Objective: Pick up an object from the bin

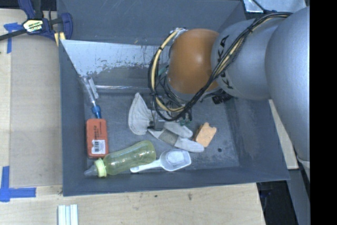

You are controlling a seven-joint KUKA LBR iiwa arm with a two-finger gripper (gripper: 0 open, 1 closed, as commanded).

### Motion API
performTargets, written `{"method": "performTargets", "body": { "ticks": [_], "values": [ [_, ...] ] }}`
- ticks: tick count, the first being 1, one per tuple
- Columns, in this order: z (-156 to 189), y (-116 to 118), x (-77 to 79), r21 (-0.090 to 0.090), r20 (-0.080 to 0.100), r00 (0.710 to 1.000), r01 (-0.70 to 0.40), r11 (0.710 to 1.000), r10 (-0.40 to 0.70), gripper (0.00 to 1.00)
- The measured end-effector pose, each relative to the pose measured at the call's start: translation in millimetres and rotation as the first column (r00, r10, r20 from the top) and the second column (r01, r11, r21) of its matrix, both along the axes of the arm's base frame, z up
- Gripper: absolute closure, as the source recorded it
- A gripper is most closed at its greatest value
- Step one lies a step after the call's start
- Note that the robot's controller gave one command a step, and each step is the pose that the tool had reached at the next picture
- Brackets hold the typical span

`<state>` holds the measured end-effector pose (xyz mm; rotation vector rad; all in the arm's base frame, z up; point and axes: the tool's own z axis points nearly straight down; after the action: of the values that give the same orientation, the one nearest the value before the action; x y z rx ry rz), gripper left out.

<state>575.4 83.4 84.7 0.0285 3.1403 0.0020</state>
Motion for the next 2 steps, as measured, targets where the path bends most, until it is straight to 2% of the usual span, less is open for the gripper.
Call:
{"method": "performTargets", "body": {
  "ticks": [2],
  "values": [
    [0.0, -0.1, 0.0, 0.0, 0.0, 1.0, 0.001, 1.0, -0.001, 1.0]
  ]
}}
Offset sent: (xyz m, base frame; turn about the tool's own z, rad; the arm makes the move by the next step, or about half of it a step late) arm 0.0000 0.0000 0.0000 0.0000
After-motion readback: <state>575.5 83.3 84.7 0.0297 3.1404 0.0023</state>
